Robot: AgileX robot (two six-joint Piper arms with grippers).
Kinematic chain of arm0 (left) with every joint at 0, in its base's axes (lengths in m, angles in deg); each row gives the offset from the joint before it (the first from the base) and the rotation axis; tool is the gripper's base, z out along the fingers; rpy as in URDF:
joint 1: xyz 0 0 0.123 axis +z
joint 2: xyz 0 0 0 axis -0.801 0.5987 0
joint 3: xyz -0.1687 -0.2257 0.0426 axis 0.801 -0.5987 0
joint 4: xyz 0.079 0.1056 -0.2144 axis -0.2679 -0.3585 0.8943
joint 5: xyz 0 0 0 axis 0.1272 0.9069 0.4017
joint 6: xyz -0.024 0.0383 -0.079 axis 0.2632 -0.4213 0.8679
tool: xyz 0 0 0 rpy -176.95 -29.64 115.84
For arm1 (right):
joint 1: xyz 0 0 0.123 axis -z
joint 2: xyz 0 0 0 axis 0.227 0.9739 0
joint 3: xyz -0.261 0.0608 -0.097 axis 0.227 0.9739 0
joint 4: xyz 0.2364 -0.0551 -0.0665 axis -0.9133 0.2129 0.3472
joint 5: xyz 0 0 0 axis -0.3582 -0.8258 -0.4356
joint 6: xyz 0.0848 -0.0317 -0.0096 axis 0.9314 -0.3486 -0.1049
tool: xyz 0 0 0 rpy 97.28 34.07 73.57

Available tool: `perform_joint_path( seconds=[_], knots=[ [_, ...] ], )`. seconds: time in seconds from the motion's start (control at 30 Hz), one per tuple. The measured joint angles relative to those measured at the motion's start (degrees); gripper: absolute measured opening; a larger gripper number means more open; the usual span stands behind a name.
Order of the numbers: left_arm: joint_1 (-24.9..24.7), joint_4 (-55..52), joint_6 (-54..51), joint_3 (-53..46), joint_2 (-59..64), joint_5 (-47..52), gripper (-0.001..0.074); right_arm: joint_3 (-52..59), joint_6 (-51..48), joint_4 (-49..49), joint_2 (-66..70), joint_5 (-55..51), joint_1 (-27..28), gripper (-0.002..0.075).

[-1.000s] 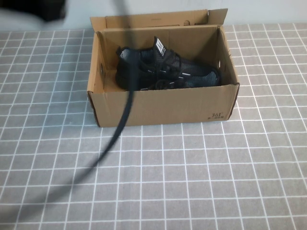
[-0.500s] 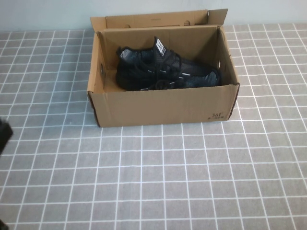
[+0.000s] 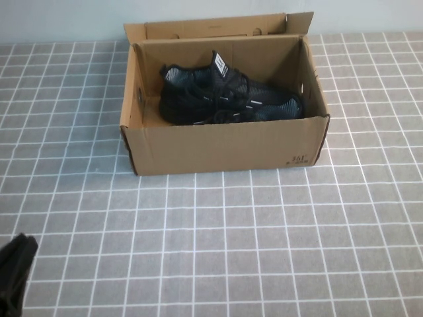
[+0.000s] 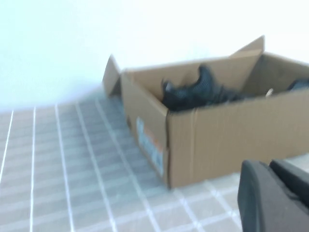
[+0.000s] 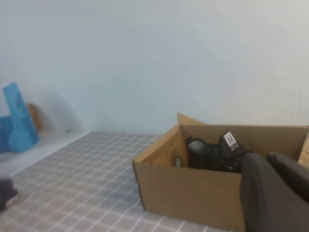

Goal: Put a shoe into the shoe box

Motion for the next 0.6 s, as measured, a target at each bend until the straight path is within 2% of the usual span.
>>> perform_joint_path(
  seconds=[0.1, 0.2, 0.6],
  knots=[
    [0.0, 0.3, 0.0, -3.8, 0.0, -2.6, -0.0001, 5.4, 0.0, -2.4, 0.2, 7.7, 0.0, -0.0017],
    [0.0, 0.5, 0.0, -5.3, 0.0, -2.8, -0.0001, 8.8, 0.0, -3.7, 0.3, 11.0, 0.0, -0.0016],
    [0.0, 0.5, 0.0, -5.4, 0.0, -0.4, -0.0001, 16.2, 0.0, -4.6, 0.3, 9.0, 0.0, -0.0016]
  ],
)
